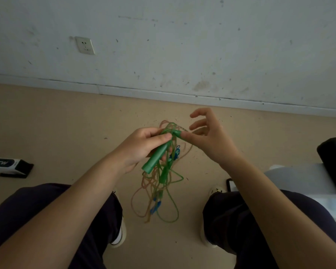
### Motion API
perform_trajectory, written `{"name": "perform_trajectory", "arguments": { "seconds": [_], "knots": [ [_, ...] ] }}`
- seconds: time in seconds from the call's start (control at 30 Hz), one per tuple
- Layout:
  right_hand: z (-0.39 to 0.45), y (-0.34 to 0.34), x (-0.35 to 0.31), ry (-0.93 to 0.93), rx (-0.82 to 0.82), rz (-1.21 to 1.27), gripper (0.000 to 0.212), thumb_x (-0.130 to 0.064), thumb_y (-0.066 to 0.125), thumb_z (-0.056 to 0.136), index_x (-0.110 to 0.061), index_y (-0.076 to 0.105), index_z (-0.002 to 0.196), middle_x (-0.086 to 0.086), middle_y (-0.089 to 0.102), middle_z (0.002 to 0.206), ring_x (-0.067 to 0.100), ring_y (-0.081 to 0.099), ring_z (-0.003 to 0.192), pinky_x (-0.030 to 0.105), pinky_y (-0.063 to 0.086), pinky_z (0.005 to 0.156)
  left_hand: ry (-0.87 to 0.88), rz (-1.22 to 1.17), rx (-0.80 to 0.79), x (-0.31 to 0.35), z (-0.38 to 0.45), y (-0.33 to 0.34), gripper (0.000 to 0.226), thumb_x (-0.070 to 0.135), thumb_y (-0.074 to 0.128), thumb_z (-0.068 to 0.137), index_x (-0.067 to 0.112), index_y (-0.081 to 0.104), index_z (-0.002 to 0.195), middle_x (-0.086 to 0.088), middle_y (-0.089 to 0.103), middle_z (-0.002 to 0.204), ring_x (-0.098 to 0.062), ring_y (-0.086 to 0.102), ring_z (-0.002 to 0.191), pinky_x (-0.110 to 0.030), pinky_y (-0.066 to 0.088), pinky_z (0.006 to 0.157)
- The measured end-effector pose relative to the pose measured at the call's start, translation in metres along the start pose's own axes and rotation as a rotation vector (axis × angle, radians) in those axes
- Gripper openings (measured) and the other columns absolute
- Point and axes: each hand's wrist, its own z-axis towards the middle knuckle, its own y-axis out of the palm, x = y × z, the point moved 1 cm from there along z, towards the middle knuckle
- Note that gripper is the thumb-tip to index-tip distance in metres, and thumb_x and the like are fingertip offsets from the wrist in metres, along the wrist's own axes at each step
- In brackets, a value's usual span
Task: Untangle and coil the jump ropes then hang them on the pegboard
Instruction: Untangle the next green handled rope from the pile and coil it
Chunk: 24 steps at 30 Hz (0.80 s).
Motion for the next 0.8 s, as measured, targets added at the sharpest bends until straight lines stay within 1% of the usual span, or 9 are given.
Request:
{"name": "perform_trajectory", "arguments": {
  "seconds": [0.07,0.13,0.23,0.3,0.37,0.5,0.6,0.7,0.8],
  "knots": [
    [-0.002,0.001,-0.001,-0.119,0.055,-0.103,0.032,-0.027,0.079,0.080,-0.024,0.055,0.100,-0.001,0.062,0.102,0.013,0.062,0.097,0.027,0.050,0.084,0.014,-0.046,0.002,0.001,0.000,0.000,0.023,0.034,0.070,0.090,0.018,0.076,0.105,-0.003,0.074,0.084,-0.017,0.069,0.068,-0.024,0.055,0.062],
    [-0.003,0.005,-0.003,-0.145,-0.003,-0.087,0.022,-0.026,0.077,0.083,-0.018,0.059,0.093,-0.003,0.066,0.097,0.010,0.063,0.094,0.027,0.049,0.087,0.028,-0.075,0.007,0.002,0.000,0.001,0.023,0.037,0.076,0.083,0.025,0.078,0.102,-0.003,0.075,0.086,-0.018,0.070,0.072,-0.024,0.056,0.064],
    [-0.004,0.008,-0.006,-0.086,-0.132,0.067,0.018,-0.021,0.074,0.087,-0.012,0.061,0.096,0.001,0.068,0.085,0.015,0.067,0.073,0.029,0.056,0.070,0.054,-0.092,0.014,0.001,-0.001,0.003,0.032,0.042,0.082,0.072,0.031,0.079,0.101,-0.003,0.077,0.092,-0.021,0.072,0.078,-0.027,0.058,0.068],
    [-0.004,0.007,-0.007,-0.062,-0.144,0.113,0.015,-0.020,0.072,0.088,-0.012,0.061,0.094,-0.001,0.065,0.075,0.015,0.061,0.057,0.027,0.051,0.055,0.070,-0.106,0.038,0.002,-0.001,0.003,0.040,0.044,0.084,0.067,0.032,0.078,0.104,-0.005,0.077,0.097,-0.024,0.074,0.083,-0.030,0.059,0.071],
    [-0.004,0.007,-0.008,-0.058,-0.119,0.108,0.015,-0.026,0.071,0.089,-0.013,0.063,0.092,-0.006,0.061,0.067,0.010,0.052,0.051,0.023,0.044,0.050,0.093,-0.136,0.048,0.004,-0.001,0.003,0.037,0.042,0.082,0.071,0.033,0.077,0.106,-0.004,0.077,0.097,-0.026,0.075,0.084,-0.030,0.059,0.072],
    [-0.005,0.012,-0.010,-0.108,-0.080,-0.026,0.041,-0.049,0.075,0.074,-0.012,0.061,0.081,-0.006,0.050,0.062,0.007,0.041,0.054,0.021,0.034,0.051,0.096,-0.202,-0.006,0.007,-0.004,0.002,0.028,0.034,0.070,0.084,0.023,0.079,0.108,-0.011,0.077,0.102,-0.031,0.075,0.089,-0.031,0.059,0.074],
    [-0.006,0.013,-0.008,-0.120,-0.084,-0.061,0.033,-0.041,0.079,0.077,-0.015,0.058,0.074,-0.011,0.046,0.060,0.003,0.037,0.052,0.018,0.031,0.052,0.070,-0.216,-0.044,0.009,-0.006,0.004,0.034,0.037,0.071,0.082,0.019,0.078,0.110,-0.016,0.076,0.104,-0.034,0.075,0.089,-0.034,0.060,0.074],
    [-0.006,0.010,-0.008,-0.157,-0.114,-0.075,0.024,-0.035,0.078,0.081,-0.019,0.062,0.076,-0.015,0.052,0.061,0.002,0.042,0.053,0.013,0.033,0.053,0.034,-0.245,-0.026,0.009,-0.004,0.002,0.032,0.039,0.075,0.078,0.017,0.079,0.102,-0.013,0.076,0.095,-0.030,0.075,0.084,-0.037,0.061,0.073],
    [-0.005,0.009,-0.005,-0.159,-0.108,-0.170,0.022,-0.038,0.077,0.081,-0.019,0.068,0.087,-0.007,0.064,0.085,0.003,0.055,0.074,0.008,0.038,0.067,0.005,-0.267,-0.015,0.008,-0.002,0.003,0.023,0.034,0.072,0.079,0.017,0.076,0.094,-0.009,0.075,0.087,-0.023,0.074,0.079,-0.034,0.060,0.068]
  ]
}}
